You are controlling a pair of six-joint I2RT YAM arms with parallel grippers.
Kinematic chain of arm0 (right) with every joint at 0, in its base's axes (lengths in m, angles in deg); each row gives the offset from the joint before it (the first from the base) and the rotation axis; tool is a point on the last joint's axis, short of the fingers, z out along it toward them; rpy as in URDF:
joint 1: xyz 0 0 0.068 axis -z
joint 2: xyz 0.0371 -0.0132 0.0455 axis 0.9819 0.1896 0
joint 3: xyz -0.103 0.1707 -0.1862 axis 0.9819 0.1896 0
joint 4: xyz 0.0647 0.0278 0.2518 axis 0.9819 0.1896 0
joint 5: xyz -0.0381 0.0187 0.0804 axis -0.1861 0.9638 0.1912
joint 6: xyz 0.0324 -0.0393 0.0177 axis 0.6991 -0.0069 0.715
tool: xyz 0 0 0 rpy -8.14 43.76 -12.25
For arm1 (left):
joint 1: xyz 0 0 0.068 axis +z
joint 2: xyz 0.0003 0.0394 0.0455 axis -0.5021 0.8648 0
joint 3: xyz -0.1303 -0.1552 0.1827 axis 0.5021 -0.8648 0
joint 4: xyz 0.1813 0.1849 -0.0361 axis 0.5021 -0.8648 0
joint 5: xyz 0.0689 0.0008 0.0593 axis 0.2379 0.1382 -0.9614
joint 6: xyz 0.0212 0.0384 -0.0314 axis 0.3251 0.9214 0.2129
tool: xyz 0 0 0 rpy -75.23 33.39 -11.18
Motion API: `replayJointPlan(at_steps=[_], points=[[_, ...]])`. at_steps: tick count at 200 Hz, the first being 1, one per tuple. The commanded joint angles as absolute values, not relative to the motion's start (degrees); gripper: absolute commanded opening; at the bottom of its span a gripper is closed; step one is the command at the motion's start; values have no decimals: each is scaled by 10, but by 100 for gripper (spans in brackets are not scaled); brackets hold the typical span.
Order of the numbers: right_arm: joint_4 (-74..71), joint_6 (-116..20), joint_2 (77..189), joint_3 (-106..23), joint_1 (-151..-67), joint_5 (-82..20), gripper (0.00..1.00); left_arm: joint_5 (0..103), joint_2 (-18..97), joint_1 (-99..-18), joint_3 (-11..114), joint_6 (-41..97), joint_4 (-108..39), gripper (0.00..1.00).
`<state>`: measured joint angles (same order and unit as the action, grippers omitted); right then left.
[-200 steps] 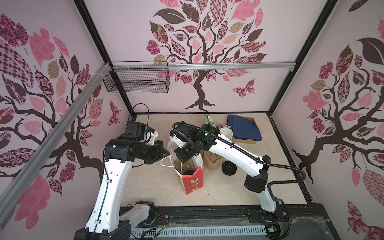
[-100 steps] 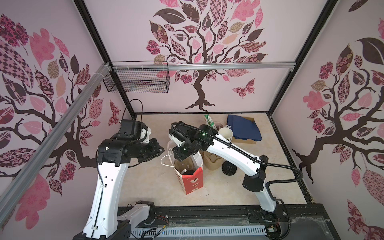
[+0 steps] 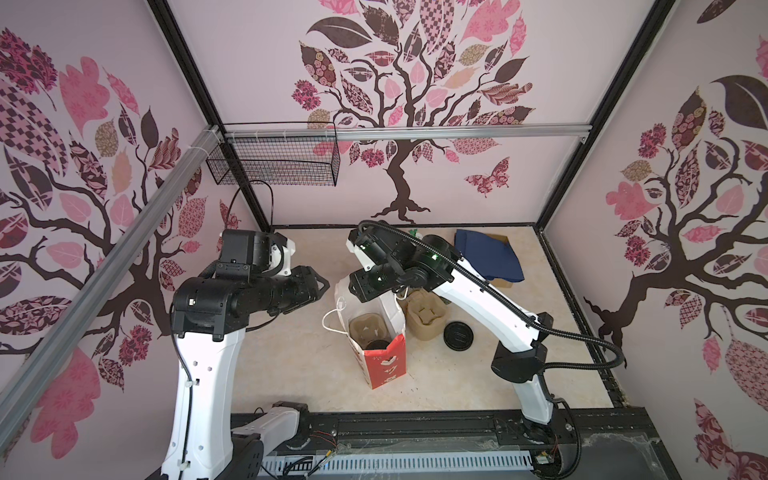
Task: Pack a coffee takeout order
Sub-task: Move the napkin from the napkin box.
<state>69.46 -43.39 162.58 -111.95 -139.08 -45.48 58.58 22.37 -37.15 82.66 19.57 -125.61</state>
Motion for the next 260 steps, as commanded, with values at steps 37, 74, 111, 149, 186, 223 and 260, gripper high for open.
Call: replayJointPlan(at_steps=[37, 74, 111, 149, 186, 223, 260], points=[[757, -391, 1413, -1000, -1276, -575, 48, 515, 183, -371, 783, 170, -1119, 52], [731, -385, 1317, -824, -1113, -551, 47, 473, 178, -370, 745, 153, -1037, 51], [622, -369, 1274, -658, -963, -490, 46, 465, 183, -370, 721, 139, -954, 51], [559, -391, 1345, -625, -940, -486, 48, 453, 200, -370, 713, 137, -920, 51], [521, -406, 1436, -655, -931, -486, 47, 446, 212, -370, 705, 129, -915, 51], [525, -414, 1543, -732, -916, -473, 46, 441, 222, -370, 692, 111, -890, 50], [567, -444, 1646, -822, -915, -468, 47, 430, 250, -370, 707, 110, -876, 50]])
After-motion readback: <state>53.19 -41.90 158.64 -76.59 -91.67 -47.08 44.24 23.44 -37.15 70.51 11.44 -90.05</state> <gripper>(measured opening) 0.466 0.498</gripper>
